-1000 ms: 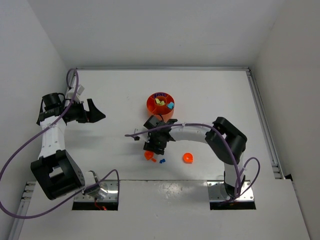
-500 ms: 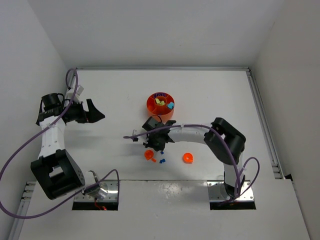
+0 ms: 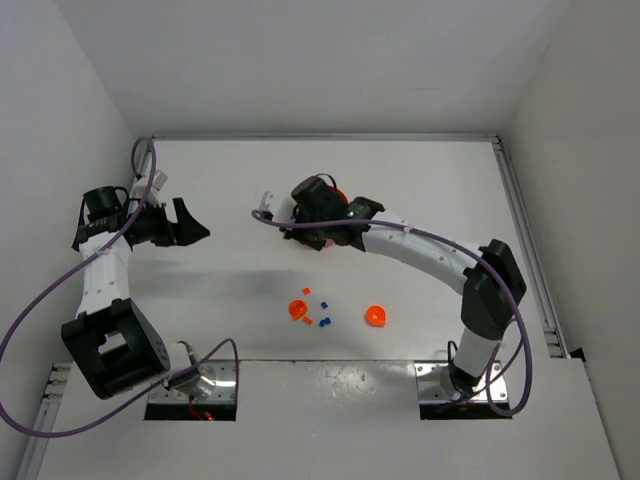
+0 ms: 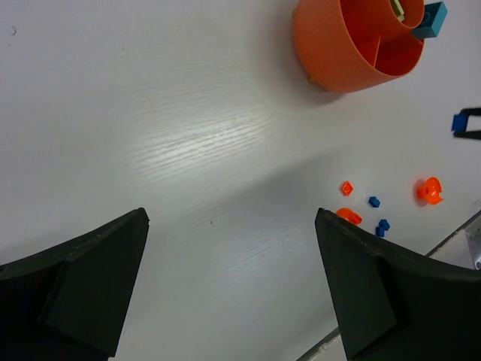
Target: Sort the legos into containers by color
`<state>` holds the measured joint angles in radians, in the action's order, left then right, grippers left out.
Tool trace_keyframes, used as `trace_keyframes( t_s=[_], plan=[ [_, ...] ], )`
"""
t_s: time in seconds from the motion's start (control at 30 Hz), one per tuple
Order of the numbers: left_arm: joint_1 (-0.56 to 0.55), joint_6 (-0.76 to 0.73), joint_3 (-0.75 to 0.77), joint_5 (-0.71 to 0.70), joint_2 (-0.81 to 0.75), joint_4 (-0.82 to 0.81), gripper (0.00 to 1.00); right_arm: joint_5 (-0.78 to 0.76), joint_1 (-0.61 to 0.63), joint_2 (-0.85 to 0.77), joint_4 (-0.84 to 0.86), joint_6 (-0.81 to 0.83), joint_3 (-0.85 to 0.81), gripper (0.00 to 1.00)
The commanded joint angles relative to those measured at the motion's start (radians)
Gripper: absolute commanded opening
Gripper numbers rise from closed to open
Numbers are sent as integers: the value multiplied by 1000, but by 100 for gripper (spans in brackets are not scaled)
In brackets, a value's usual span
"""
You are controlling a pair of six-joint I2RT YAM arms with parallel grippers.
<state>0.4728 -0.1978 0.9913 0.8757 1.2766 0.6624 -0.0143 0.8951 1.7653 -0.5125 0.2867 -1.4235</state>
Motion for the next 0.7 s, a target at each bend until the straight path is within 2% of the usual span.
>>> trace_keyframes(
  t_s=[0.0,0.3,0.5,0.57,0.67],
  plan=[
    [13,-2,27,22,0,-29,100,-53,-47,5,-27,-12,-95,0],
    [13,-2,27,2,-45,-29,100,-53,-142,106,-40,-40,-196,1],
    [13,-2,27,-7,-54,-29,100,-42,-188,140,-49,-49,-206,2],
    [13,-2,27,-7,-54,-29,100,-42,-197,152,-49,-49,-216,3],
    [13,-2,27,-7,-54,-29,100,-42,-215,163,-49,-49,-216,11]
  ],
)
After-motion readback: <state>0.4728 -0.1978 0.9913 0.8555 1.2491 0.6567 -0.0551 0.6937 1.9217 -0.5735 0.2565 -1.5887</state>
